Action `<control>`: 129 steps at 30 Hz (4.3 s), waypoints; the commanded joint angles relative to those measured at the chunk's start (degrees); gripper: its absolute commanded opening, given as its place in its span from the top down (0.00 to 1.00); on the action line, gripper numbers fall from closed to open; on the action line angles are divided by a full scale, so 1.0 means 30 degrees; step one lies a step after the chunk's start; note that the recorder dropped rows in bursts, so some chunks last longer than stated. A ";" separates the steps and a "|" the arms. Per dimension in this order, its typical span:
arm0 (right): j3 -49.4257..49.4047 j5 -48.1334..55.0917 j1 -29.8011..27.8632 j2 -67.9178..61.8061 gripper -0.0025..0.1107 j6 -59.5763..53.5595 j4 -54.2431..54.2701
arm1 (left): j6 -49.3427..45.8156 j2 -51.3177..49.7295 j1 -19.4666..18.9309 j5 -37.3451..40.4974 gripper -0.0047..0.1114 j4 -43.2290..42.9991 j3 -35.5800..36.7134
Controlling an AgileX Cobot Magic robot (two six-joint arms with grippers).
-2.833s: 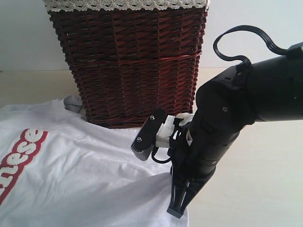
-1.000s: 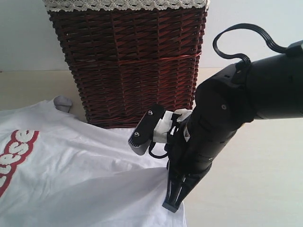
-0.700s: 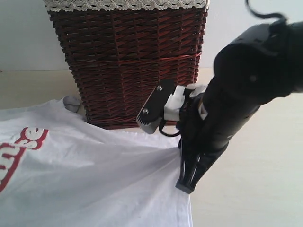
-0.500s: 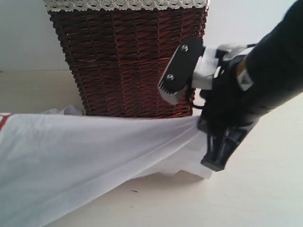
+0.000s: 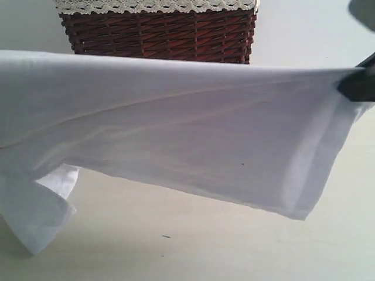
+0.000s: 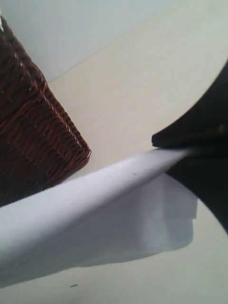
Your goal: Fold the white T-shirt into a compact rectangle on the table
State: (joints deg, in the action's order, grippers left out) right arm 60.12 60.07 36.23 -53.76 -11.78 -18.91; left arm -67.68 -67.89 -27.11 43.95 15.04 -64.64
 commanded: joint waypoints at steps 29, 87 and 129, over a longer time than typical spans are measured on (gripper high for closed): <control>0.4606 0.3296 -0.0068 0.2250 0.98 -0.2808 0.9426 | 0.5936 0.8448 -0.0105 0.5778 0.96 -0.0250 -0.1605; -0.1554 -0.3991 -0.0068 -1.0716 0.58 1.4305 -1.1333 | 0.1966 0.0293 0.3964 -1.1547 0.31 0.8054 1.1041; 0.3037 -0.7165 -0.5446 -2.1268 0.98 0.3928 0.2712 | -0.1238 -1.2018 0.6009 -0.6925 0.96 1.3487 0.6371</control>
State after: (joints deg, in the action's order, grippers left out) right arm 67.79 39.10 21.58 -116.33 0.00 -9.11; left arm -71.14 -103.74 -9.38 27.30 55.42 -45.15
